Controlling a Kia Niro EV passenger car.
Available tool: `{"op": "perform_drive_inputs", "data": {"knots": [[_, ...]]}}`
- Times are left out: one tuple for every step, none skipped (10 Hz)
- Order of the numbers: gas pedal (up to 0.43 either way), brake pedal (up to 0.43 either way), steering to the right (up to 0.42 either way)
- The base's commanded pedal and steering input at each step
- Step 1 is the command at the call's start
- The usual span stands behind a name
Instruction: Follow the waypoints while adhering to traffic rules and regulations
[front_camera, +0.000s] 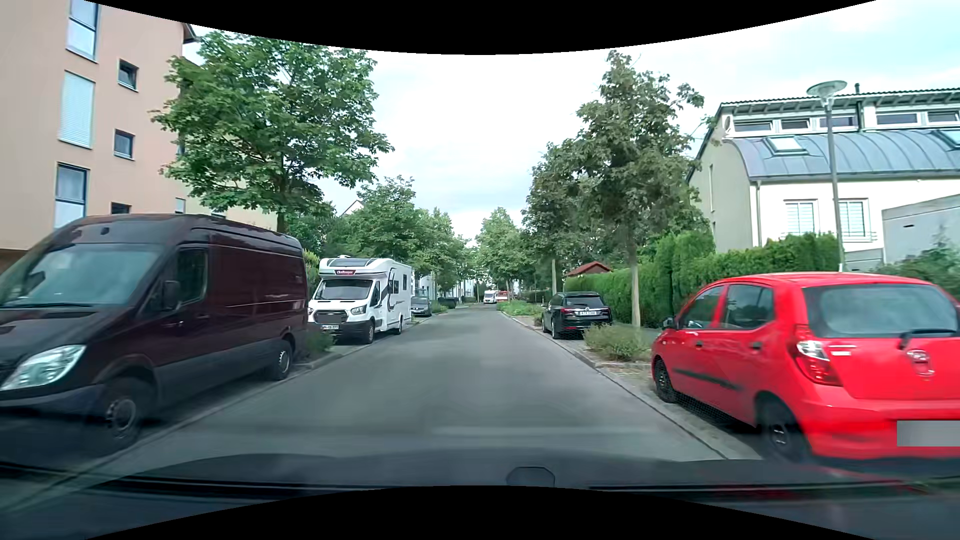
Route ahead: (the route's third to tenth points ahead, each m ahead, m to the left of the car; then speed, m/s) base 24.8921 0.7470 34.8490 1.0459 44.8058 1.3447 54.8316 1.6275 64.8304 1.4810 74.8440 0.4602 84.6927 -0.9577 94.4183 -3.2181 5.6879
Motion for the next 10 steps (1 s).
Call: {"op": "perform_drive_inputs", "data": {"knots": [[0.130, 0.000, -0.010], [0.130, 0.000, -0.012], [0.130, 0.000, -0.014], [0.130, 0.000, -0.014], [0.130, 0.000, -0.013], [0.118, 0.000, -0.013], [0.098, 0.000, -0.013], [0.098, 0.000, -0.011], [0.098, 0.000, -0.010], [0.098, 0.000, -0.010]]}}
